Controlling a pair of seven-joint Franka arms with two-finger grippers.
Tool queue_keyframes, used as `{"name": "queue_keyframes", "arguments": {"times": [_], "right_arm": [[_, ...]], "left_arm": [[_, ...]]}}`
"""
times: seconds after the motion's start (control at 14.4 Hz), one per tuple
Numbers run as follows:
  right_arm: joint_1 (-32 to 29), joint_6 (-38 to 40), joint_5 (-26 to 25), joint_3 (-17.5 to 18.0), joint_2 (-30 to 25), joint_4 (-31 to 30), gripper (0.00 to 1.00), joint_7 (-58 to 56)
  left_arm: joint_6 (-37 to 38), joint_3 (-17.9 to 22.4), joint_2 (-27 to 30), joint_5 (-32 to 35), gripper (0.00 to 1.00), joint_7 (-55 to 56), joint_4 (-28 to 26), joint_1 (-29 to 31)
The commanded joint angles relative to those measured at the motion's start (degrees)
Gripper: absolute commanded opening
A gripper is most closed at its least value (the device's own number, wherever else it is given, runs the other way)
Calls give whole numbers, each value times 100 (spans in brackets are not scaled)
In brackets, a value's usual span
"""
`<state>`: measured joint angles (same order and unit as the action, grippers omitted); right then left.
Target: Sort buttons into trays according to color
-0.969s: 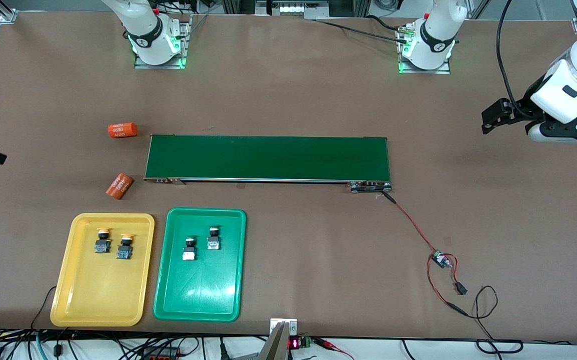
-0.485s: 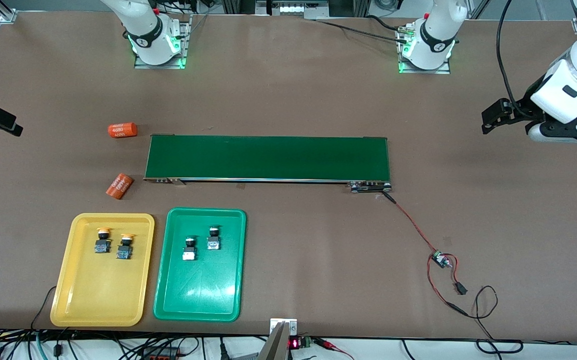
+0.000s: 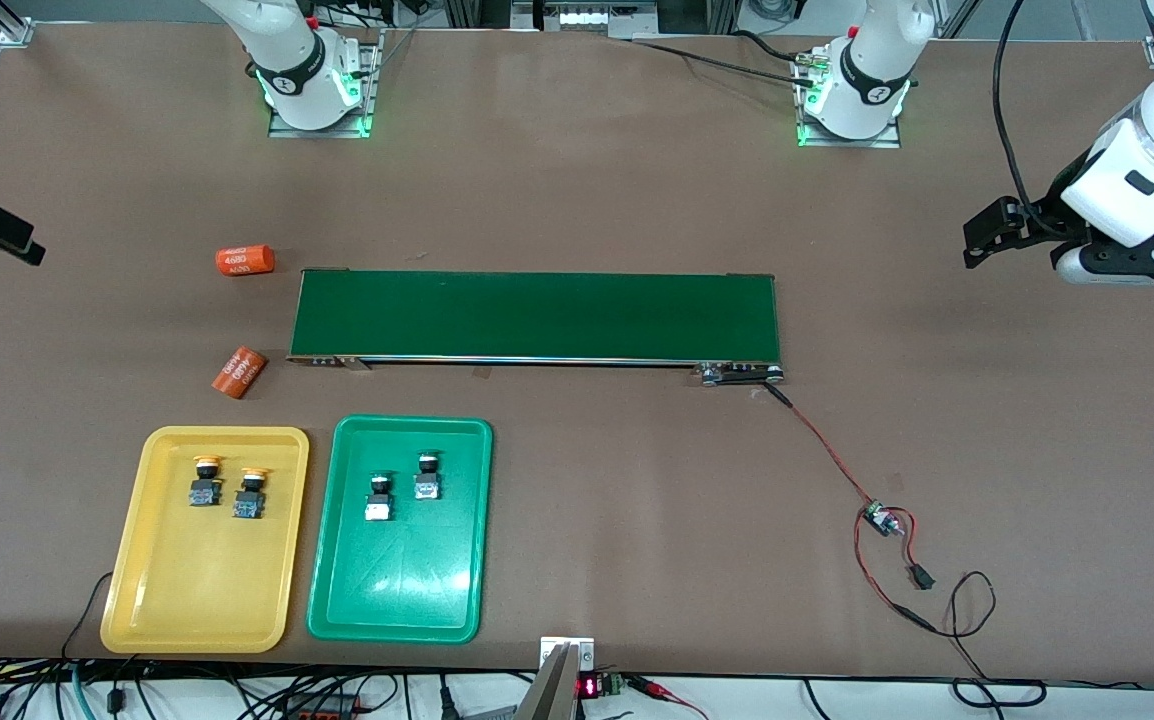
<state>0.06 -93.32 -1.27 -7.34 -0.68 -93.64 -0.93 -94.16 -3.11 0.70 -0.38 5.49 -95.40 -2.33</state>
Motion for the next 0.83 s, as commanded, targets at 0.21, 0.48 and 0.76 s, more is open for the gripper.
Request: {"name": "queue_keyframes", "arguments": {"times": [0.21,0.48,0.76], "right_arm": [[47,112,-154,-4,-337,-112,100,-56],[56,429,-110,13,-293,56,100,-30],[56,455,-13,5,-266,56,100,-21]], "left_arm": [[109,-5,-53,74,100,4,162,-13],[117,3,-62,74,100,22,162,-13],[118,-5,-53,74,100,31,162,-13]]}}
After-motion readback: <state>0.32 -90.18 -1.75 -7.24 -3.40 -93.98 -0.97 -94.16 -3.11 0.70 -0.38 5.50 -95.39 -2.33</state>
